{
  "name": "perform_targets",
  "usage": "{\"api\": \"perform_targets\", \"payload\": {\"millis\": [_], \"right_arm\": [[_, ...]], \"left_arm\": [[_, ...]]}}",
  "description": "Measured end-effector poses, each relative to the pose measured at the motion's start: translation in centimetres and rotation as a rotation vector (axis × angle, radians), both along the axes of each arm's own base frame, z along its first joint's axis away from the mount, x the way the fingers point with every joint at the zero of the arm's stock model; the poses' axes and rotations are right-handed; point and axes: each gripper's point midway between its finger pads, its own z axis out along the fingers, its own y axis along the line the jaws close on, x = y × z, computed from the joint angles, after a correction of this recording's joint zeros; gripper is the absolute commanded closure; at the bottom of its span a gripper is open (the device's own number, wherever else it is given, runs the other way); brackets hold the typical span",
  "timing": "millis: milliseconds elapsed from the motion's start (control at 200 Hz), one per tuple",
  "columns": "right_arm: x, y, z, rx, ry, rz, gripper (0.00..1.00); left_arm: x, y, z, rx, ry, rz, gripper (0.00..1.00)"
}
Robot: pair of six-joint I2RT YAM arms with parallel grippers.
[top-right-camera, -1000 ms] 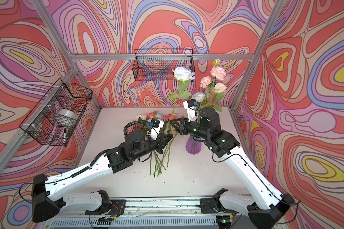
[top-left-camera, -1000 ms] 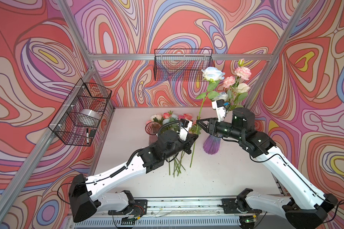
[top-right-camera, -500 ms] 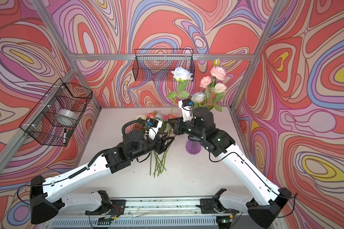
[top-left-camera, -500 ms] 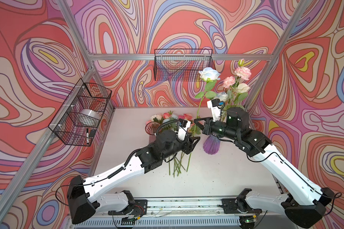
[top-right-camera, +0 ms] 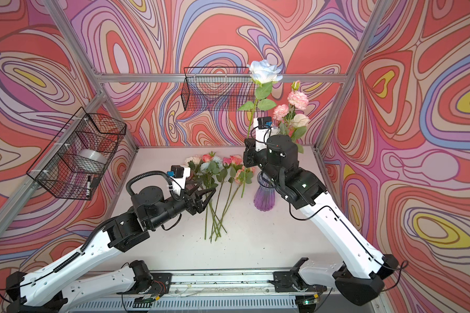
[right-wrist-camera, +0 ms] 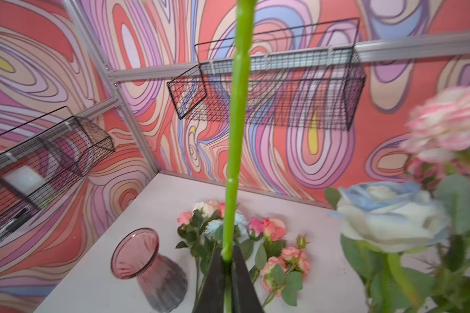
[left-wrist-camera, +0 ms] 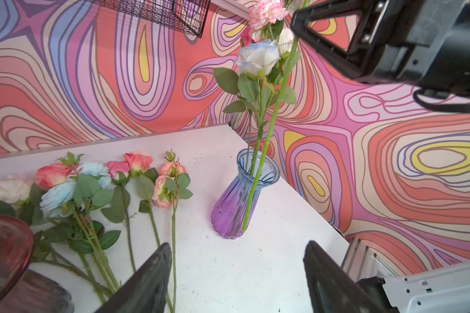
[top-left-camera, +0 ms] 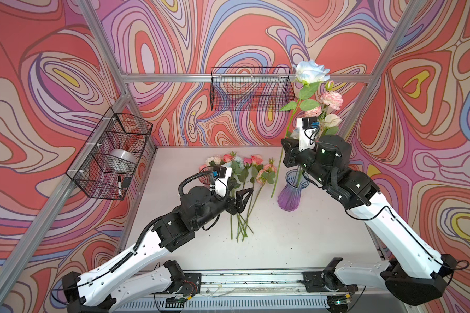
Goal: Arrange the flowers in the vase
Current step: 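Carry the white rose into the purple vase while the left gripper returns to the bundle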
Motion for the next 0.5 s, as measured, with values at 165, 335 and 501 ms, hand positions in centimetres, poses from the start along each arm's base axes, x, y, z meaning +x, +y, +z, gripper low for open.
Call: {"api": "perform_targets", "payload": {"millis": [165, 335, 501], "right_arm": [[1.6, -2.3, 2.0, -0.091, -0.099, -0.160, 1.00], [2.5, -3.7, 3.0, -0.163, -0.158, -0.266, 1.00], [3.1, -4.6, 2.0, -0.182, -0.160, -0.325, 1.00]], "left_arm": [[-0.4, 1.4, -0.7, 0.019, 0.011, 0.029, 0.22], [-0.5, 2.1, -1.0, 0.028, 0.014, 0.046, 0.21], [-0.4, 2.1, -1.6, 0.039, 0.022, 0.051, 0.21]]}}
